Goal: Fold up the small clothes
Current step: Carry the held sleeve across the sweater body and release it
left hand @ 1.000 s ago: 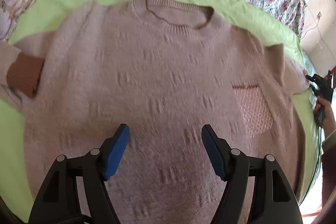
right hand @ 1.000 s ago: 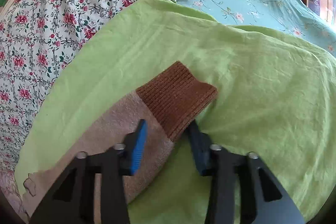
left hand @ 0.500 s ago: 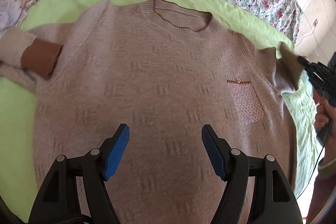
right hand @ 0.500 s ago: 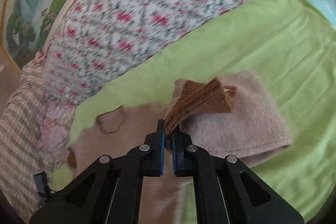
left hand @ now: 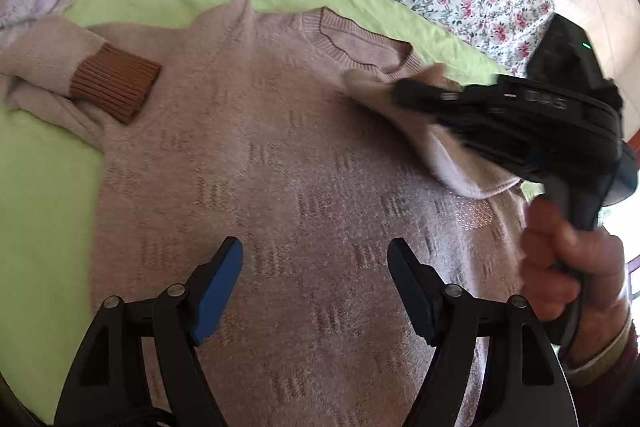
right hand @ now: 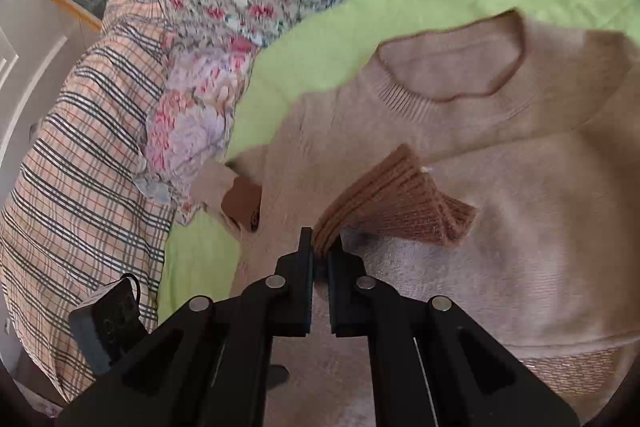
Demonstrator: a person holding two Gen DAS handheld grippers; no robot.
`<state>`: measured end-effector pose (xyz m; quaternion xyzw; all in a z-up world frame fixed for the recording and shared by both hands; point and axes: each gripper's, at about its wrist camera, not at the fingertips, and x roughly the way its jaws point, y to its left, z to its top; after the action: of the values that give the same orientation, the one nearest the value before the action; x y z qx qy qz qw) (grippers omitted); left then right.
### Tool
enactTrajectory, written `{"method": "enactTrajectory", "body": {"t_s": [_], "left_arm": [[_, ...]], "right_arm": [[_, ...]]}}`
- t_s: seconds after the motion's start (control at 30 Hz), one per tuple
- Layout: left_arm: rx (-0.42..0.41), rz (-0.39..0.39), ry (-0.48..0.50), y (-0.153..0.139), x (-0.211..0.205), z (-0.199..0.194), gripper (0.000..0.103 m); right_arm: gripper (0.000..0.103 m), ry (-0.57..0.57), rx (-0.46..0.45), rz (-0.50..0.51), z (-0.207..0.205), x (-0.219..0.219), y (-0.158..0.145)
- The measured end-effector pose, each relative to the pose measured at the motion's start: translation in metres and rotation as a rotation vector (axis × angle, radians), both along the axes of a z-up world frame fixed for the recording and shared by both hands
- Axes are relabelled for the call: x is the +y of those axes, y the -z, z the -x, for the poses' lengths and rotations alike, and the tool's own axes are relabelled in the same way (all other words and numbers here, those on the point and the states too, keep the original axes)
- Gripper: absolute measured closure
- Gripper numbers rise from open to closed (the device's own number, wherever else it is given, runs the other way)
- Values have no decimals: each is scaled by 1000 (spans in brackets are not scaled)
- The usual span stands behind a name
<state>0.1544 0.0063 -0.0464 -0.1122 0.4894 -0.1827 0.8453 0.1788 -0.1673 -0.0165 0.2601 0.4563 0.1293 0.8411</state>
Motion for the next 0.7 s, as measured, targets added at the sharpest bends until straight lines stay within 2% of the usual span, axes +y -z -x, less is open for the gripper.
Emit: {"method": "enactTrajectory", "body": {"t_s": [0.1, 0.13, 0.17, 0.2, 0.27, 0.4, 0.43, 0.5, 0.53, 0.6, 0.7], "left_arm": [[22, 25, 15, 9, -7, -9, 26], [27, 25, 16, 12, -10, -12, 25], [29, 28, 20, 14, -14, -17, 23], [24, 22, 21, 15, -19, -23, 22], [15, 13, 27, 15, -32, -36, 21], [0, -37, 15, 16, -53, -64, 22], [-12, -50, 0, 16, -55, -72, 26], [-30, -65, -27, 14, -53, -81, 56], [-28, -59, -33, 13, -50, -85, 87], [-22, -25, -68, 10, -34, -85, 91], [-34, 2, -113, 6, -10, -72, 84]], "right_arm": [[90, -7, 62, -13, -5, 4, 16], [90, -7, 62, -28, -3, 2, 17], [85, -6, 53, -36, -2, 1, 16], [72, -1, 43, -41, 2, -4, 14], [52, 22, 15, -60, 11, -18, 7], [52, 115, -48, -42, 32, -58, -13], [52, 136, -60, -36, 37, -68, -17], [52, 195, -84, -19, 52, -91, -26], [52, 227, -97, -4, 64, -106, -30], [52, 286, -114, 30, 87, -129, -38], [51, 369, -120, 71, 116, -155, -42]]}}
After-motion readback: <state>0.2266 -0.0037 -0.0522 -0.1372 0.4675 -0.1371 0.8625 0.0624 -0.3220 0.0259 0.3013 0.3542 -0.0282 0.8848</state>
